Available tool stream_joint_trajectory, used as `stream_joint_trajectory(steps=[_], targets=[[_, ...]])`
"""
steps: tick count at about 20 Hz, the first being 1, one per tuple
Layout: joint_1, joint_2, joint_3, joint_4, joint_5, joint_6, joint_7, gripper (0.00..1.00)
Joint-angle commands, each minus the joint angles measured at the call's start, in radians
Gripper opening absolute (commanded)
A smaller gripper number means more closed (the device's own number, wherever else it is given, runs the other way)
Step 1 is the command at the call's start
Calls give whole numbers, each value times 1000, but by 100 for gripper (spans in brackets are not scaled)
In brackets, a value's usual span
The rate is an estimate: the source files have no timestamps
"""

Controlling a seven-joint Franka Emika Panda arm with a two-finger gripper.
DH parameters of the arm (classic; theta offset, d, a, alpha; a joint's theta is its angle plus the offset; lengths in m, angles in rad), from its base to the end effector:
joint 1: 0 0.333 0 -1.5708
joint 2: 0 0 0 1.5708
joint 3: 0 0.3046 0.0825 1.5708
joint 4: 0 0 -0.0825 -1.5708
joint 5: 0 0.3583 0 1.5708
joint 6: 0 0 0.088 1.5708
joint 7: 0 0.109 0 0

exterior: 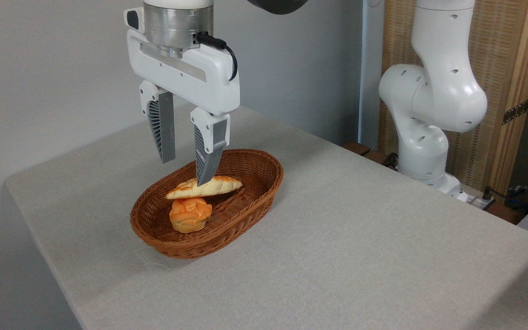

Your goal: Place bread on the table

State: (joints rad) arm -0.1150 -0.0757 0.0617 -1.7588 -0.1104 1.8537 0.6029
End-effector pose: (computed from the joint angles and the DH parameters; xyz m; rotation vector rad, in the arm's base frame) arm 0.5287 -0.0359 0.5928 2.9117 -0.9555 0.2991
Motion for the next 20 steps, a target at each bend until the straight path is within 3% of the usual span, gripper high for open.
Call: stream_joint_trajectory(steps=[1,15,20], targets=[[-8,4,4,15,0,-27,1,100],[-20,10,-25,7,-2,-28,15,100],[-112,19,-30,-13,-2,-15,27,100]])
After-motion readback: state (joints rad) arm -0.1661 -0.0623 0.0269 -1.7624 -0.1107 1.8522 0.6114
